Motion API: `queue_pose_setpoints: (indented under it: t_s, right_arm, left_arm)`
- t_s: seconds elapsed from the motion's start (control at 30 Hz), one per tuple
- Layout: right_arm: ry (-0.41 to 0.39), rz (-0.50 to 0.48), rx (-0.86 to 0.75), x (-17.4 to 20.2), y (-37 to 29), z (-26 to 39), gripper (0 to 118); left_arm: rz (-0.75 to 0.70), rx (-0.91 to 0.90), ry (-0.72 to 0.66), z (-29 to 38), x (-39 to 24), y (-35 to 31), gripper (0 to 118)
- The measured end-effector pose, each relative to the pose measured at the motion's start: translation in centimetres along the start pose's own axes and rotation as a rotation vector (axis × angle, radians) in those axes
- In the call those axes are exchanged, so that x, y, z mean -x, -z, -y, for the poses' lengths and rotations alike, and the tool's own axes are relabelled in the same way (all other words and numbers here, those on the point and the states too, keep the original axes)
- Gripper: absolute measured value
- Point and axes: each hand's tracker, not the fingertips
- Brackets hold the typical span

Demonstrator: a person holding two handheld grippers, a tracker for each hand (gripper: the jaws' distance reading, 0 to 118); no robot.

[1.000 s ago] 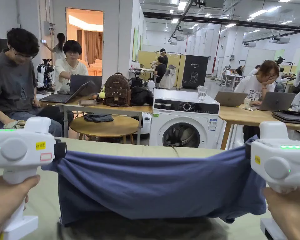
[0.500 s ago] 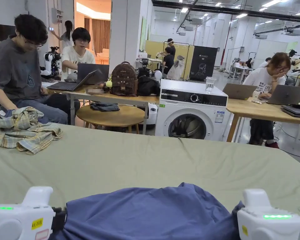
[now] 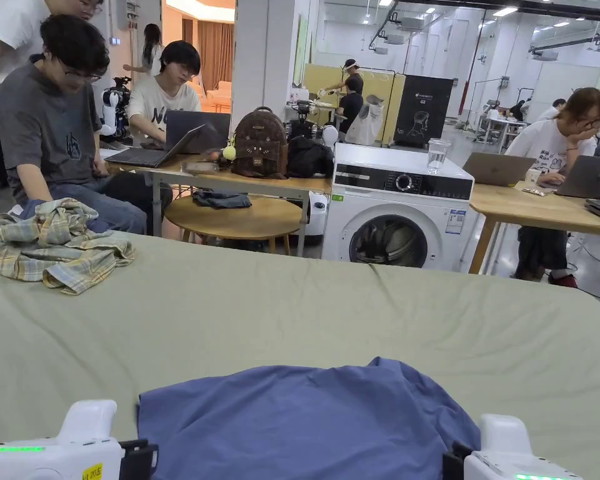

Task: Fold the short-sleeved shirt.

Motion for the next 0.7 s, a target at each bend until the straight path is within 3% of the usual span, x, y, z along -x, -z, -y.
queue_pose_setpoints:
  t_s: [0.2,0.23,0.27,0.3,0.37,0.4,0.57,0.7]
  right_arm:
    - [0.047,-0.044,-0.200,3.2,-3.1,-1.1,49]
    - [0.044,-0.049,-0.239,3.9,-3.6,-1.1,37]
    - [0.032,-0.046,-0.261,4.6,-3.8,-1.2,13]
    - [0.026,-0.041,-0.262,5.4,-3.7,-1.3,0]
    - [0.029,-0.051,-0.280,6.5,-3.9,-1.4,0]
    - [0.035,-0.075,-0.291,6.9,-4.0,-1.5,0]
    - [0.030,-0.103,-0.263,8.7,-2.6,-2.1,0]
    - [0.034,-0.119,-0.212,9.1,-0.7,-2.2,0]
  left_arm:
    - [-0.011,-0.219,0.079,-0.6,-3.6,-2.0,51]
    - [-0.013,-0.229,0.082,-0.4,-4.0,-2.1,51]
    - [-0.012,-0.253,0.091,-0.4,-4.4,-2.1,45]
    - [-0.018,-0.272,0.105,-0.3,-4.9,-2.0,32]
    - [-0.059,-0.271,0.150,-0.4,-5.7,-1.5,0]
    - [-0.108,-0.267,0.169,-0.3,-6.0,-1.2,0]
    - [-0.094,-0.214,0.124,-1.3,-4.8,0.0,0]
    - [-0.135,-0.107,0.063,-3.8,-0.9,2.9,0]
